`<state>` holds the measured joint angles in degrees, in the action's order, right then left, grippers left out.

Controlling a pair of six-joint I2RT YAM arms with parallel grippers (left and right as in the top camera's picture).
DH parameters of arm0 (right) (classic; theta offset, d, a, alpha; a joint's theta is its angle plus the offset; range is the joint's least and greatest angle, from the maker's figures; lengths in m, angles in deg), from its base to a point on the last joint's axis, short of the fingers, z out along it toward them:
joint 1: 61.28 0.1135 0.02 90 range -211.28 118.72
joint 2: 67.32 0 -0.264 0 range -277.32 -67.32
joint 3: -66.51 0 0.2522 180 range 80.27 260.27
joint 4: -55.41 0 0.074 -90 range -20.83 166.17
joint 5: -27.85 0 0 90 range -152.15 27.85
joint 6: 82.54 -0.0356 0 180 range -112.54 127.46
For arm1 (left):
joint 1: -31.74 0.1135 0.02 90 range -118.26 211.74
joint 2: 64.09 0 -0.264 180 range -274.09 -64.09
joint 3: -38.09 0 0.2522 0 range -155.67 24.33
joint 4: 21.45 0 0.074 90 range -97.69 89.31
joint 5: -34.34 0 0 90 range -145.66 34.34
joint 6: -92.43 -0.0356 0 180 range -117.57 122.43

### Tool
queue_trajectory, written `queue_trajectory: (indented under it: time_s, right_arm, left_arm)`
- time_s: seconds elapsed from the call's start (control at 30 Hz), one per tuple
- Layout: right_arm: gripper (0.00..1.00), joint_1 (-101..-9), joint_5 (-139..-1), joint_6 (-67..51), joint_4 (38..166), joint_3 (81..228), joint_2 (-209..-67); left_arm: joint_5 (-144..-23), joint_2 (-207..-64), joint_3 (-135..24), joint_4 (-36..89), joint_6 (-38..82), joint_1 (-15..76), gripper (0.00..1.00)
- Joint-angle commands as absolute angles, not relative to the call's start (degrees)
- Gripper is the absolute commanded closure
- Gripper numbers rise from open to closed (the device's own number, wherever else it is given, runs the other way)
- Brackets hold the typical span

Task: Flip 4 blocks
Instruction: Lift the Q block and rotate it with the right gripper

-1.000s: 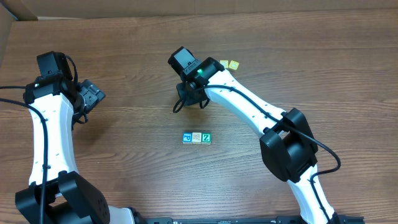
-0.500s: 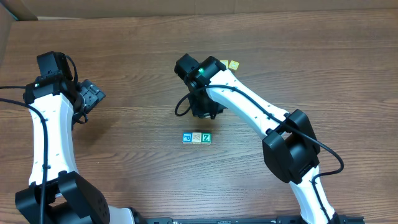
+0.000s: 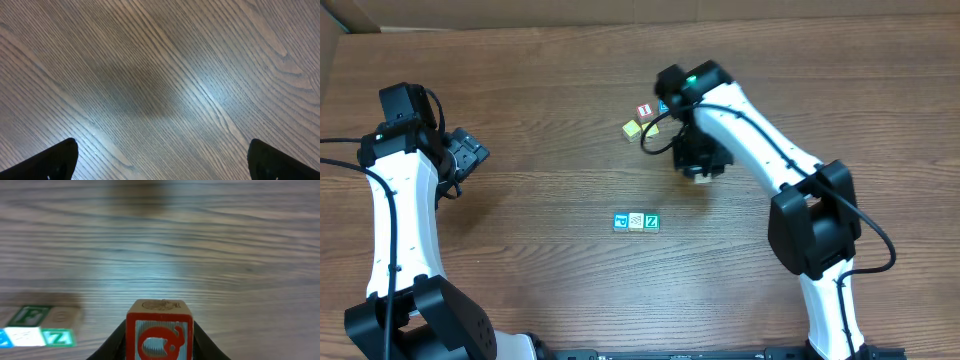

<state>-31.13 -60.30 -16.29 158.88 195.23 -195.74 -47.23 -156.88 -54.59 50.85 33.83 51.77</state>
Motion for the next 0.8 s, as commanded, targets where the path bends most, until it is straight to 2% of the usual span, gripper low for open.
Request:
queue_trajectory:
  time_s: [0.0,0.2,0.33,0.77]
  right_arm:
    - [0.85,-32.2,-61.0,-15.2,159.4,194.5,-193.0]
    - [0.85,-33.5,-60.7,-14.8,158.2,189.9,-193.0]
    - [0.86,-34.1,-61.2,-14.8,152.1,183.1,-192.9]
    - [0.87,-33.2,-72.6,-13.0,144.4,176.3,-192.9]
  left_arm:
    - [-46.9,-156.6,-55.2,50.8,34.0,52.0,0.00]
    - [-46.9,-156.6,-55.2,50.8,34.0,52.0,0.00]
    - [-46.9,-156.6,-55.2,50.8,34.0,52.0,0.00]
    - [-46.9,-156.6,-55.2,50.8,34.0,52.0,0.00]
